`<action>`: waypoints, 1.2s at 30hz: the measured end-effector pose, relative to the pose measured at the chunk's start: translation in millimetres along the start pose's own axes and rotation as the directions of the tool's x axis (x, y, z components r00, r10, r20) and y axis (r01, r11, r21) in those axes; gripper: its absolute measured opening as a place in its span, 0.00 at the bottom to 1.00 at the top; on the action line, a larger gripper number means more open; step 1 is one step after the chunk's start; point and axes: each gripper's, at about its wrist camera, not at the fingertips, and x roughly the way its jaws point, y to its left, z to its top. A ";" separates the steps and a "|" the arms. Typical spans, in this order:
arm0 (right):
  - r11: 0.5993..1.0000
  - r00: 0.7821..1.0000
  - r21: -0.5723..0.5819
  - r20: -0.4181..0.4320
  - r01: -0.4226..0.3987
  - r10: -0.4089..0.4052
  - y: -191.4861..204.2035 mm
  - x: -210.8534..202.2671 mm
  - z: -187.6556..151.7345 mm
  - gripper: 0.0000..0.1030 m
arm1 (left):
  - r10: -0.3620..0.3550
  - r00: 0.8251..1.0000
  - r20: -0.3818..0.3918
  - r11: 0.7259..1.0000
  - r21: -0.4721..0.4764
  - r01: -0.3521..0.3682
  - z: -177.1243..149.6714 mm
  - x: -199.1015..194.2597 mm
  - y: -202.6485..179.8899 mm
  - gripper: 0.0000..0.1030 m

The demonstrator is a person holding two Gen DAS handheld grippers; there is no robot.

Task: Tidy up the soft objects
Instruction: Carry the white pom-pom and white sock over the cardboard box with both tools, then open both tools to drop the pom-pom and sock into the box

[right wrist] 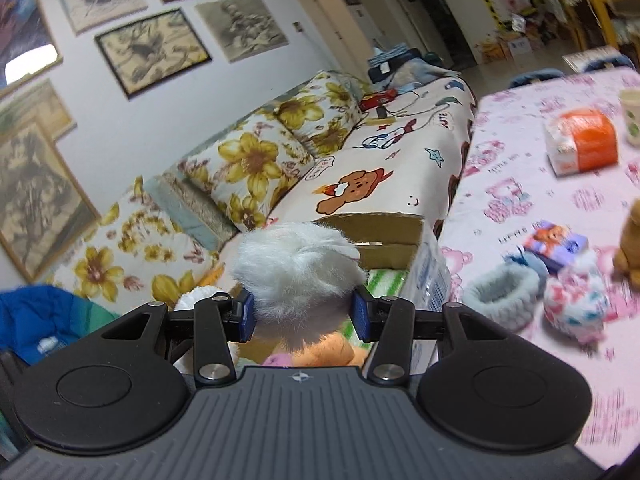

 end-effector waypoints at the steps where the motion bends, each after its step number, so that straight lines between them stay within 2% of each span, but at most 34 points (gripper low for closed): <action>1: 1.000 1.000 -0.013 -0.007 0.004 -0.004 1.5 5.3 0.3 0.56 | 0.009 1.000 -0.006 1.000 -0.003 -0.009 0.4 0.7 1.9 0.41; 5: 1.000 1.000 -0.026 -0.027 0.016 -0.016 0.7 15.9 2.4 0.56 | 0.036 0.999 -0.026 0.999 -0.014 -0.036 0.1 1.8 8.4 0.41; 15: 0.999 0.997 -0.023 -0.061 0.035 -0.036 -2.3 25.7 -1.3 0.58 | 0.047 0.998 -0.048 0.999 -0.013 -0.048 1.8 5.9 9.8 0.41; 17: 0.999 0.997 -0.017 -0.063 0.040 -0.041 -2.1 28.9 -1.5 0.67 | 0.051 0.997 -0.054 0.999 -0.009 -0.052 2.7 7.5 9.4 0.41; 19: 0.998 0.996 -0.004 -0.063 0.057 -0.057 -3.4 29.0 -2.3 0.76 | 0.058 0.997 -0.056 0.998 -0.006 -0.058 2.5 7.4 9.0 0.46; 21: 0.998 0.997 0.007 -0.049 0.064 -0.064 -5.2 24.5 -2.3 0.78 | 0.061 0.997 -0.051 0.998 -0.004 -0.061 3.5 6.8 8.3 0.52; 23: 0.998 0.997 0.011 -0.024 0.069 -0.069 -5.7 16.7 -1.0 0.88 | 0.064 0.997 -0.043 0.998 0.003 -0.064 4.0 6.2 7.8 0.57; 29: 0.995 0.993 -0.011 0.058 0.101 -0.100 -3.3 -12.5 -0.5 0.96 | 0.076 0.997 -0.021 0.997 0.036 -0.075 3.6 2.9 4.0 0.62; 36: 0.987 0.982 -0.043 0.114 0.156 -0.150 -4.2 -36.8 -3.3 0.97 | 0.071 0.997 -0.011 0.996 0.056 -0.071 4.1 1.6 1.4 0.67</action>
